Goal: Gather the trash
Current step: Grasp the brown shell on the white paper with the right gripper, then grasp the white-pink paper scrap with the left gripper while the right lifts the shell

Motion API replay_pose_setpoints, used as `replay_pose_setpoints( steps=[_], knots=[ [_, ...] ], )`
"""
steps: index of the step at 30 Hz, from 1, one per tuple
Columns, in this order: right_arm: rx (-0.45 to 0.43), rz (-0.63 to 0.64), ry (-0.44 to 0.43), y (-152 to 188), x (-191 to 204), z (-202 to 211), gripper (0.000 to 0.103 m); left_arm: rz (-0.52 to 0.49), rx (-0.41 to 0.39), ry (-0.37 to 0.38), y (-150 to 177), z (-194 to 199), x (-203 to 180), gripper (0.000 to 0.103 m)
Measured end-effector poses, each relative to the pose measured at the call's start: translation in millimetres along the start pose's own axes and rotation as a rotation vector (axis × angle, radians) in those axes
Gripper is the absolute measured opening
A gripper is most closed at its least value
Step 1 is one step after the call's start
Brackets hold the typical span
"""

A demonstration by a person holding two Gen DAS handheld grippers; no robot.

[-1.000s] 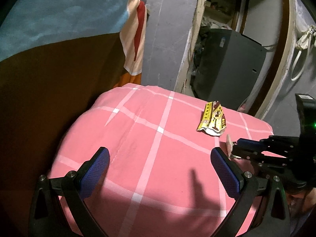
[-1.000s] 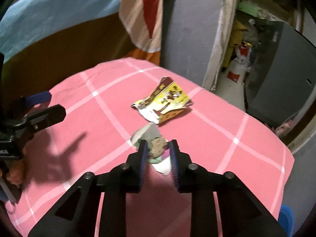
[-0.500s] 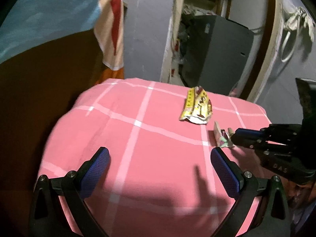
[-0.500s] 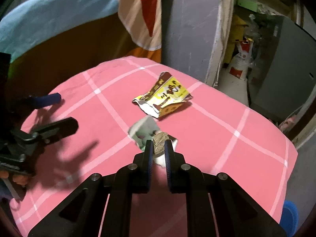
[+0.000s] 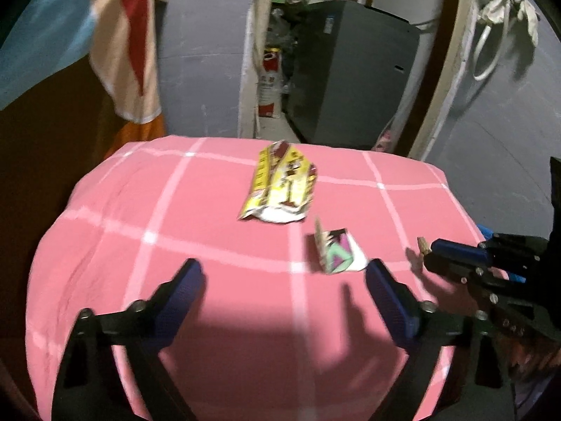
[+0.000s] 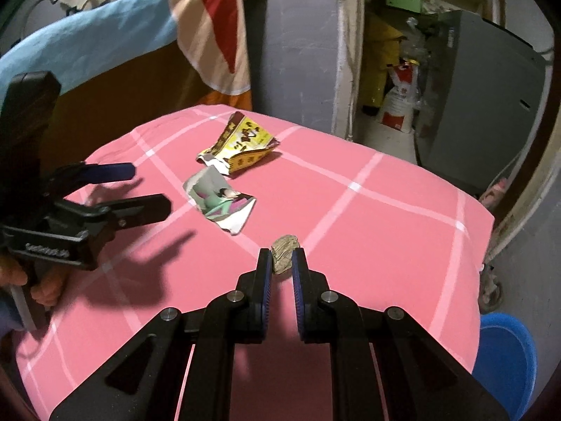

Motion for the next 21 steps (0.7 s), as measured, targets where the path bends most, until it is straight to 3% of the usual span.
replay_pose_setpoints(
  steps=[9, 12, 21],
  knots=[
    [-0.084, -0.049, -0.011, 1.8, -6.1, 19.2, 0.01, 0.006, 0.045, 0.014, -2.5, -17.3, -11.6, 0.017],
    [-0.11, -0.064, -0.013, 1.3, -8.2, 23.8, 0.01, 0.006, 0.049, 0.021, -3.7, -18.2, -15.4, 0.005],
    [-0.208, -0.095, 0.001, 1.7, -12.4, 40.8, 0.01, -0.024, -0.075, 0.006, -9.6, 5.8, -28.3, 0.0]
  ],
)
Point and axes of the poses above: each gripper's, at about its wrist camera, not at the fingertips, and z roughly against the way its jaws point, x to its left, y to its underside, the point moved 10 cm from there along -z, roughly the way its jaws point, and after that the axes turned 2 degrees about x, right-handed, at the moved point
